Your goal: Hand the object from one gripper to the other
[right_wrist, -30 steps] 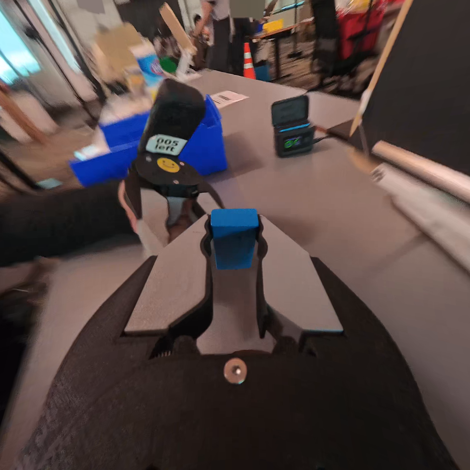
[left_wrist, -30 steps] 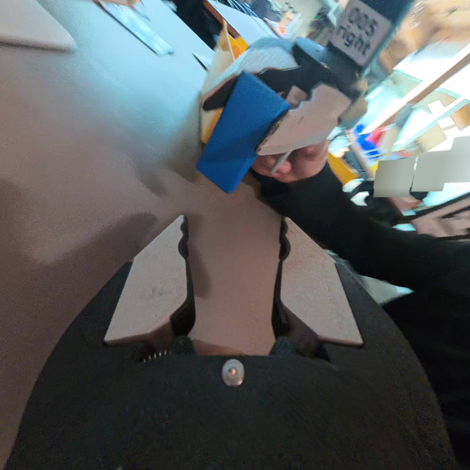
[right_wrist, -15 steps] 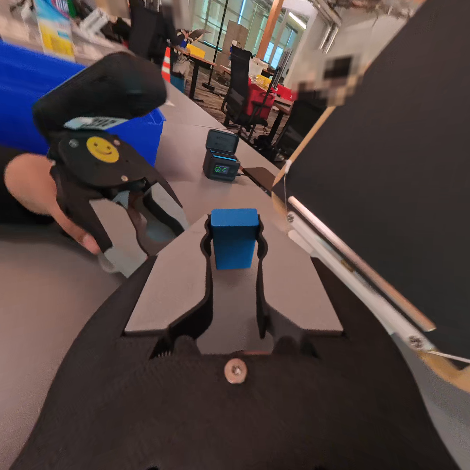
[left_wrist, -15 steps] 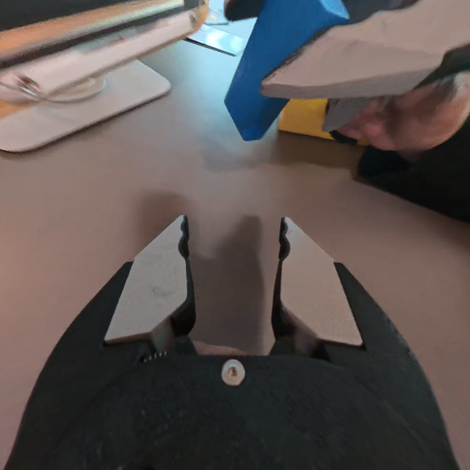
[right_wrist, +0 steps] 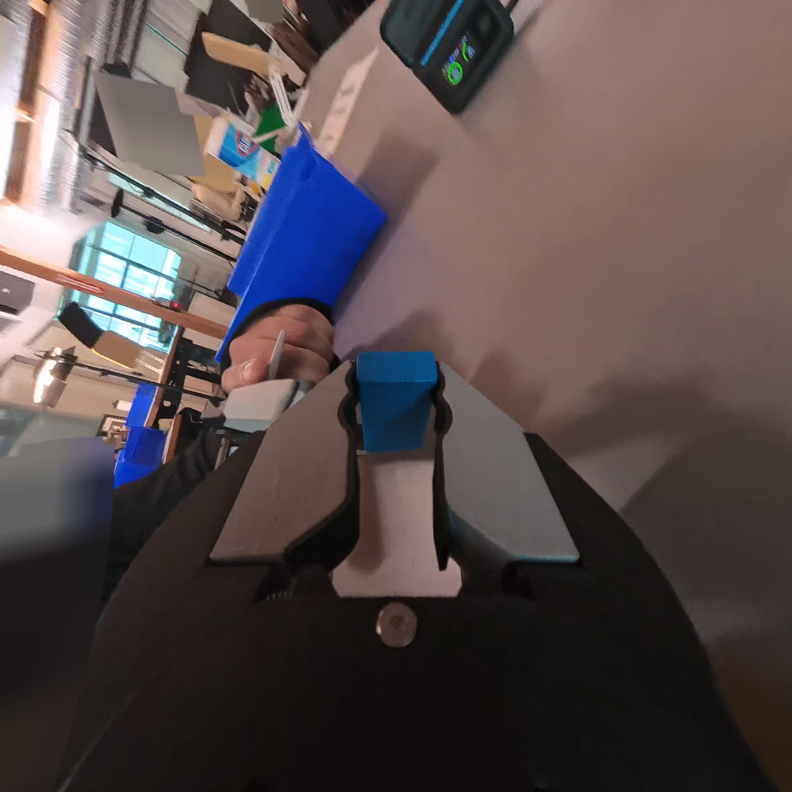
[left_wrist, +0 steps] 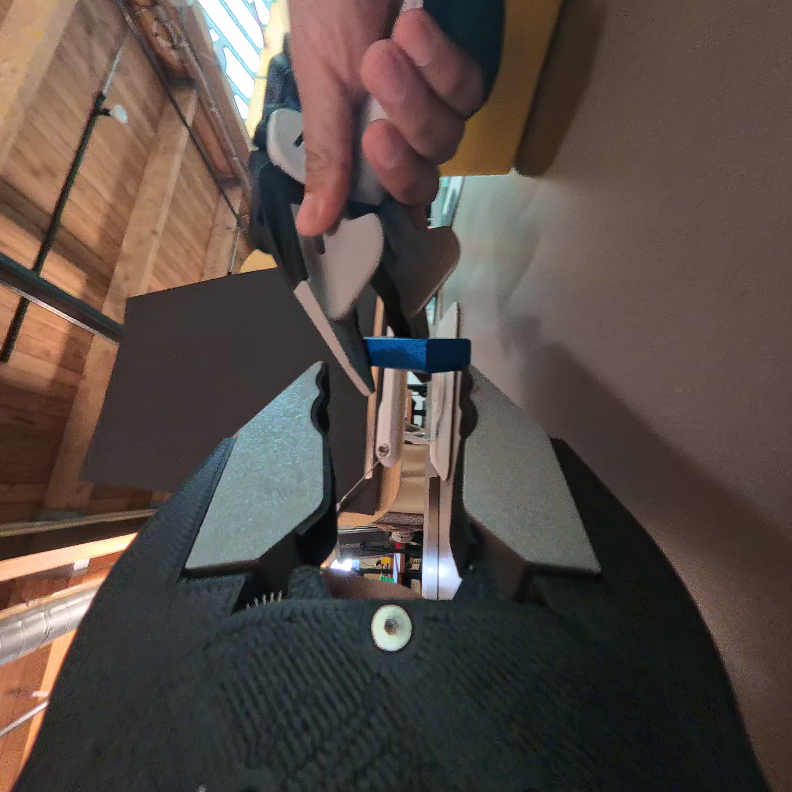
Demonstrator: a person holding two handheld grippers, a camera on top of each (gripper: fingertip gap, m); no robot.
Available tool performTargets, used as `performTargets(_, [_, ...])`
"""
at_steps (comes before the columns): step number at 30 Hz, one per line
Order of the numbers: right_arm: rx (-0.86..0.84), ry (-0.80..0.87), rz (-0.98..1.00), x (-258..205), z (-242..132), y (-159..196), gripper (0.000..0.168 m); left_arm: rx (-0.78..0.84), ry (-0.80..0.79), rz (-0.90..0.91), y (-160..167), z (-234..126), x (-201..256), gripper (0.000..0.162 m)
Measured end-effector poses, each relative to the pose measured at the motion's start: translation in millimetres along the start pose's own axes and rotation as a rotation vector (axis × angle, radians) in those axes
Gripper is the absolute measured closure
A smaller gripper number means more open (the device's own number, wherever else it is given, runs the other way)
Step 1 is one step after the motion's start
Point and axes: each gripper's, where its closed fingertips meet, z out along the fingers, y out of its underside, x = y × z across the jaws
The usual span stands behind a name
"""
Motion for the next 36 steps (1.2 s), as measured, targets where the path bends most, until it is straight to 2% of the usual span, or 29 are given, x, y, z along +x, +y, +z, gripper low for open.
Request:
performTargets(5, [-0.104, -0.007, 0.047, 3, 2, 17, 0.137, 0.063, 0.047, 0.12, -17, -5, 21, 0.12])
performTargets(9, [-0.184, 0.0, 0.055, 6, 1, 30, 0.137, 0.096, 0.079, 0.191, -27, -7, 32, 0.126])
performTargets(16, [-0.303, 0.02, 0.044, 10, 0, 51, 0.137, 0.137, 0.138, 0.262, -43, -9, 45, 0.126])
performTargets(20, [-0.349, 0.021, 0.014, 6, 3, 60, 0.136, 0.131, 0.184, 0.235, -45, -9, 50, 0.126])
performTargets(22, [-0.36, 0.012, 0.01, 4, 8, 63, 0.135, 0.133, 0.204, 0.233, -44, -10, 52, 0.131])
performTargets(25, [-0.366, 0.002, 0.009, 4, 13, 65, 0.134, 0.121, 0.213, 0.196, -43, -9, 53, 0.131])
performTargets(26, [-0.372, -0.007, 0.016, 3, 15, 67, 0.132, 0.105, 0.207, 0.153, -43, -8, 51, 0.138])
performTargets(27, [-0.392, -0.005, 0.019, 5, 18, 71, 0.133, 0.089, 0.2, 0.092, -42, -7, 46, 0.148])
performTargets(28, [-0.424, -0.022, 0.016, 5, 21, 78, 0.127, 0.076, 0.24, 0.02, -39, -8, 45, 0.148])
performTargets(30, [-0.393, -0.081, 0.033, -2, 25, 72, 0.131, 0.081, 0.247, -0.144, -34, -9, 35, 0.149])
performTargets(32, [-0.344, -0.126, 0.042, -8, 24, 62, 0.136, 0.102, 0.234, -0.233, -32, -11, 24, 0.149])
performTargets(36, [-0.346, -0.163, 0.055, -14, 23, 62, 0.137, 0.098, 0.236, -0.218, -34, -13, 24, 0.149])
